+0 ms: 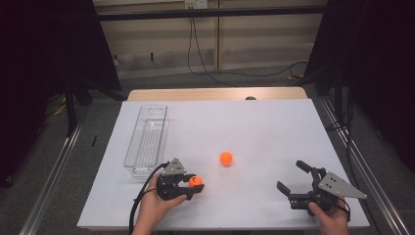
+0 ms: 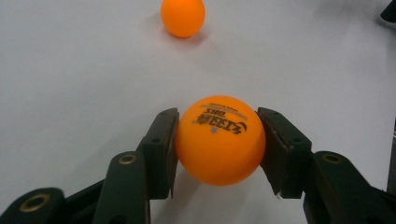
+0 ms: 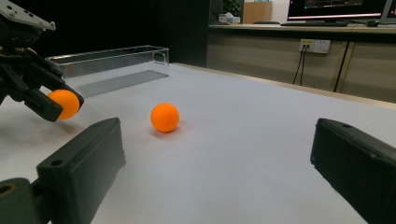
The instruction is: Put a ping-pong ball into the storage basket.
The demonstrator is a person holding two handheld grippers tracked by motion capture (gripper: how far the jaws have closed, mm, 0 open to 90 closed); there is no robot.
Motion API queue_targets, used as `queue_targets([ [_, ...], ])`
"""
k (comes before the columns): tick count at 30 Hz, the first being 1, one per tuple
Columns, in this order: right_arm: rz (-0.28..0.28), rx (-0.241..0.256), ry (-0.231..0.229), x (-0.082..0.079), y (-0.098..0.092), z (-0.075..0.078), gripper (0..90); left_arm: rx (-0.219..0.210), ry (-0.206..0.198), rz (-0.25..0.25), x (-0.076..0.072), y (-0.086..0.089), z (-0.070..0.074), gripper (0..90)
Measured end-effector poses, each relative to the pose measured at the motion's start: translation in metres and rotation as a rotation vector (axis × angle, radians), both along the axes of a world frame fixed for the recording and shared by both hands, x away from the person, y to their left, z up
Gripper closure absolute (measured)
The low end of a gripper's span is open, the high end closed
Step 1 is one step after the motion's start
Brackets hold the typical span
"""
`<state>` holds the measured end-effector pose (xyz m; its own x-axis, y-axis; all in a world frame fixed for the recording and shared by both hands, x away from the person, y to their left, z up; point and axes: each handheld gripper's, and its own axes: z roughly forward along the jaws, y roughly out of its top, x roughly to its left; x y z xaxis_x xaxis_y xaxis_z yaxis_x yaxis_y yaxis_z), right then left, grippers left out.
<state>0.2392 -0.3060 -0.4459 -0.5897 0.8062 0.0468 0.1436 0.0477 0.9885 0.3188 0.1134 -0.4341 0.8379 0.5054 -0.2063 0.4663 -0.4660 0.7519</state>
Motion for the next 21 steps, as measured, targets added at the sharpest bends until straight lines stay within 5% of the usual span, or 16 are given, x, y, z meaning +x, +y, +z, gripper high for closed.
queue_targets([
  [21,-0.015,0.007,0.003,0.0008,-0.002,-0.0005,2.3,0.01,0.002,0.018,0.0021,-0.0001,0.0043,50.7],
])
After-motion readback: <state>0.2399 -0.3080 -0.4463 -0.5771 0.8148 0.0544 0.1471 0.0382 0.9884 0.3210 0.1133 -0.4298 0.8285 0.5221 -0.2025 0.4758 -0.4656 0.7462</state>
